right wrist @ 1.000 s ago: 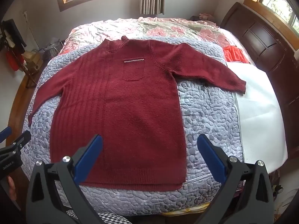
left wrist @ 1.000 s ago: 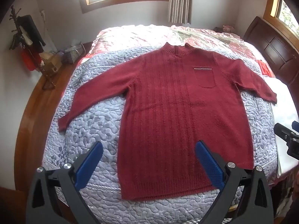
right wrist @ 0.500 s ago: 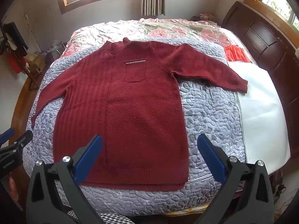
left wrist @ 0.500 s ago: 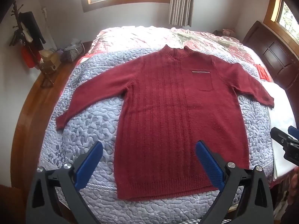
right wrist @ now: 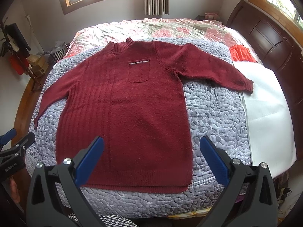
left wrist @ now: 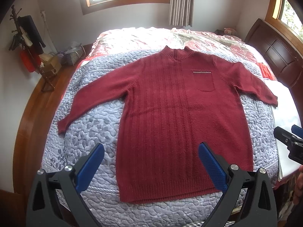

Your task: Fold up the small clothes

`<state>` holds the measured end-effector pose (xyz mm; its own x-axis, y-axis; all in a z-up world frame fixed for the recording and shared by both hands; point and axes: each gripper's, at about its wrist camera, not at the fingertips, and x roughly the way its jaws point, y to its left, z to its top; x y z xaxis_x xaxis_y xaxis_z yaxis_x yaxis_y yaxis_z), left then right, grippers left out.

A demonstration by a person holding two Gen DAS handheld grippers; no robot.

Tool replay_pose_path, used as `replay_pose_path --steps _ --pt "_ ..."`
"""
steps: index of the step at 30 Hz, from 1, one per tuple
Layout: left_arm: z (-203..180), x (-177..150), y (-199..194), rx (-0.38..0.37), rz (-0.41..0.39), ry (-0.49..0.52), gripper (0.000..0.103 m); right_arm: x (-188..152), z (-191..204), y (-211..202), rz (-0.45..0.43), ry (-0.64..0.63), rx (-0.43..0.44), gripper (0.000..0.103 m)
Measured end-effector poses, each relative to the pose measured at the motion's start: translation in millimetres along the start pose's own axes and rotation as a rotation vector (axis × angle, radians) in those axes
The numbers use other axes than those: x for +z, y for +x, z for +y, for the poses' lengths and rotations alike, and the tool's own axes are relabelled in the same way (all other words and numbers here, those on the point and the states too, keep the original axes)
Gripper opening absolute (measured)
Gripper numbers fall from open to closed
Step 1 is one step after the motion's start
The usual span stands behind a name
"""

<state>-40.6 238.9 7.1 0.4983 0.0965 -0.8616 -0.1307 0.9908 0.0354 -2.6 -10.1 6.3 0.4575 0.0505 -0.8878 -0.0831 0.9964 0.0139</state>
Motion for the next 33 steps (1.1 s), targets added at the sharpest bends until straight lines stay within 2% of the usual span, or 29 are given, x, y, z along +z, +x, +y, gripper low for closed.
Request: replay_pose_path --steps 33 --pt "-7.9 1.9 2.6 0.042 0.008 -0.018 0.099 9.9 -12.1 12.0 0.011 -0.032 0.022 0.100"
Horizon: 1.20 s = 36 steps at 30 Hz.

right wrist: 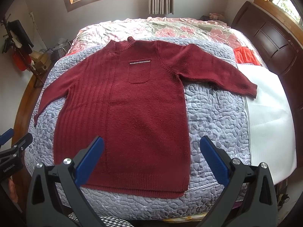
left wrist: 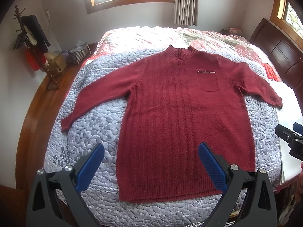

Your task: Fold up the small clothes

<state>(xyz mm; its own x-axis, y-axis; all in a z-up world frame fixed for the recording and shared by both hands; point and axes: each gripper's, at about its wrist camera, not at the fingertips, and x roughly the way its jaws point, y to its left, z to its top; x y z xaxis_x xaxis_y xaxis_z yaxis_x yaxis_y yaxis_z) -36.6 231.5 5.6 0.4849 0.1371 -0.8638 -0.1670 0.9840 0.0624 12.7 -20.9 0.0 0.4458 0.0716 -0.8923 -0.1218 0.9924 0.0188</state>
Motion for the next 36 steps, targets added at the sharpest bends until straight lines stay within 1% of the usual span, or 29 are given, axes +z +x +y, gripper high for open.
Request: replay_pose_path --steps 29,31,33,36 --pt "-2.5 -3.1 -4.8 0.023 -0.007 -0.006 0.099 0.5 -1.9 -1.6 -0.009 -0.007 0.003 0.100" --pt "-3.3 -2.6 -1.8 0.031 -0.004 -0.009 0.099 0.4 -4.8 0.7 -0.023 0.006 0.005 0.100" --pt "-5.6 0.6 4.2 0.036 -0.001 -0.020 0.099 1.9 -12.8 8.1 -0.030 0.017 0.025 0.100" --pt "-15.5 12.5 15.1 0.023 -0.007 -0.036 0.099 9.7 -34.2 23.5 -0.030 0.032 0.044 0.100"
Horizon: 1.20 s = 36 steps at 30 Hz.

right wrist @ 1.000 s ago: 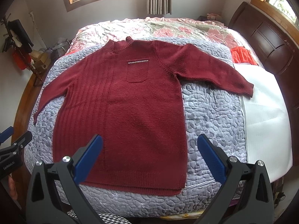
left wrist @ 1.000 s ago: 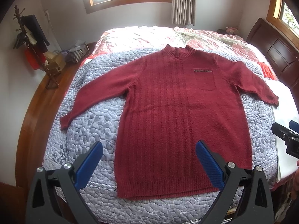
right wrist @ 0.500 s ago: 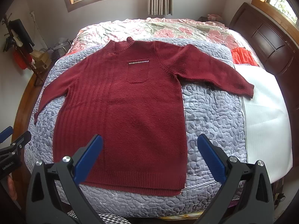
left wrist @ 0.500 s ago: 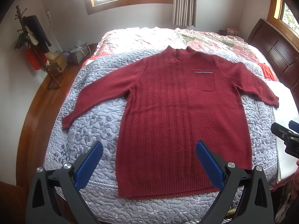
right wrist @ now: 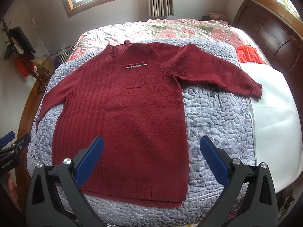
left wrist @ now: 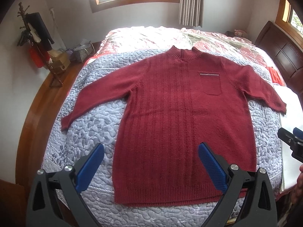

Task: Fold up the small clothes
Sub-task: 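Grasp the sweater sleeve cuff with the right gripper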

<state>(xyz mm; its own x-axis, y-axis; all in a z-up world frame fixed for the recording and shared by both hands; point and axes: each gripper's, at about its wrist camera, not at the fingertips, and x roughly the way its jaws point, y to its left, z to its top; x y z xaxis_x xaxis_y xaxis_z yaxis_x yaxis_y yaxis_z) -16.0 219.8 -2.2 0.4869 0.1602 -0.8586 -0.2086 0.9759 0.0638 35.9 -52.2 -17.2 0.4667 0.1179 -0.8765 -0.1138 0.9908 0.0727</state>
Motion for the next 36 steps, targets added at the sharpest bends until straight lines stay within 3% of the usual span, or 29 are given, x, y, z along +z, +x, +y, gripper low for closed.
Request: replay_pose_path --steps 5,8,13,18,25,26,29,32,34,36 --pt "-41.6 36.8 27.9 -0.027 -0.038 0.030 0.099 28.6 -76.9 21.8 -0.023 0.123 -0.019 0.100" --pt "-73.0 63.1 48.5 -0.047 -0.067 0.038 0.099 51.1 -141.2 36.9 -0.049 0.194 -0.113 0.100" --pt "-130.9 106.3 91.0 -0.097 -0.084 0.014 0.099 84.9 -258.3 78.2 -0.008 0.289 -0.192 0.100" --pt "-194.9 143.1 129.1 -0.134 -0.094 -0.001 0.099 105.3 -358.3 136.2 0.081 0.350 -0.190 0.100" --pt "-271.5 167.3 164.4 -0.138 -0.094 0.048 0.099 118.9 -417.6 198.2 0.152 0.367 -0.143 0.099" --pt "-279.4 168.9 168.7 -0.130 -0.090 0.058 0.099 120.0 -420.9 203.2 0.156 0.360 -0.143 0.096" --pt "-290.6 172.4 173.9 -0.120 -0.090 0.071 0.099 122.1 -431.9 217.7 0.189 0.349 -0.113 0.072" --pt "-292.2 174.8 178.3 -0.105 -0.093 0.075 0.099 125.4 -436.9 218.0 0.175 0.332 -0.090 0.073" --pt "-289.4 176.2 180.3 -0.091 -0.092 0.067 0.099 128.6 -436.8 218.2 0.167 0.306 -0.088 0.055" --pt "-282.8 177.2 183.4 -0.081 -0.086 0.057 0.099 130.8 -438.8 218.7 0.170 0.292 -0.095 0.022"
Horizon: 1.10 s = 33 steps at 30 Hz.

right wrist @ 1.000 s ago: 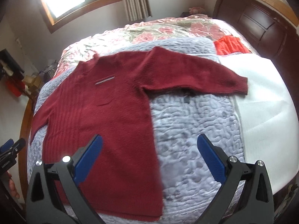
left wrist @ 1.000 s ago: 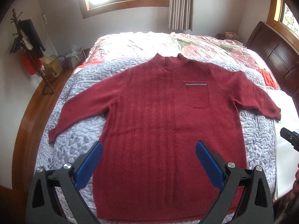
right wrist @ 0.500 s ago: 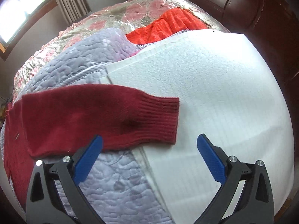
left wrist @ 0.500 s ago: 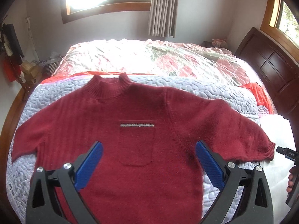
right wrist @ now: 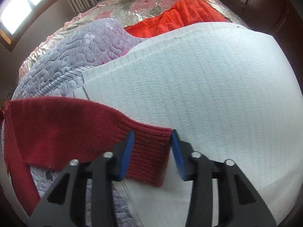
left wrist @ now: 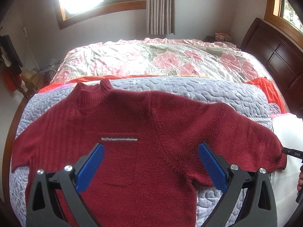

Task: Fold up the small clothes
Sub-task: 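Grasp the sweater sleeve cuff with the right gripper, then fold the held sleeve across the sweater body toward the other sleeve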

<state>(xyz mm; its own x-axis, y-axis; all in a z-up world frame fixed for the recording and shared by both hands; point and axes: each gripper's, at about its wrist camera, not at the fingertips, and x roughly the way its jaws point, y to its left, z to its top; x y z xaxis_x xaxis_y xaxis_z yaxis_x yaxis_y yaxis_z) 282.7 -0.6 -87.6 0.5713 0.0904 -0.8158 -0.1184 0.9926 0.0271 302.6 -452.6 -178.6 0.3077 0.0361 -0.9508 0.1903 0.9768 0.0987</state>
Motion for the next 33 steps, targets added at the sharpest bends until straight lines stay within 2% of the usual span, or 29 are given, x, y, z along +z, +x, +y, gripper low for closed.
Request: replay_pose_path --steps 3,7,12,17,22,24,28,33 --pt "12.0 -2.2 1.4 0.020 0.002 -0.008 0.099 1.6 -6.4 -3.8 0.004 0.020 0.054 0.011" --pt "36.4 -7.2 5.0 0.061 0.013 -0.013 0.099 -0.7 5.1 -26.2 -0.047 -0.014 0.074 0.009" --pt "76.4 -13.4 10.6 0.107 0.035 -0.050 0.099 0.0 51.1 -65.3 -0.105 -0.086 0.156 0.009" --pt "112.9 -17.5 15.2 0.125 0.053 -0.085 0.099 -0.3 126.3 -88.0 -0.108 -0.186 0.262 0.008" --pt "142.1 -25.5 19.8 0.121 0.068 -0.098 0.099 -11.8 228.5 -100.1 -0.110 -0.327 0.366 0.008" --pt "155.5 -30.5 21.3 0.114 0.076 -0.110 0.099 -18.8 270.5 -101.5 -0.110 -0.394 0.389 0.008" --pt "178.5 -38.4 20.9 0.102 0.082 -0.124 0.099 -32.9 341.8 -103.1 -0.087 -0.474 0.499 0.008" --pt "202.5 -47.9 18.0 0.095 0.087 -0.139 0.099 -48.1 413.2 -91.7 -0.033 -0.523 0.611 0.008"
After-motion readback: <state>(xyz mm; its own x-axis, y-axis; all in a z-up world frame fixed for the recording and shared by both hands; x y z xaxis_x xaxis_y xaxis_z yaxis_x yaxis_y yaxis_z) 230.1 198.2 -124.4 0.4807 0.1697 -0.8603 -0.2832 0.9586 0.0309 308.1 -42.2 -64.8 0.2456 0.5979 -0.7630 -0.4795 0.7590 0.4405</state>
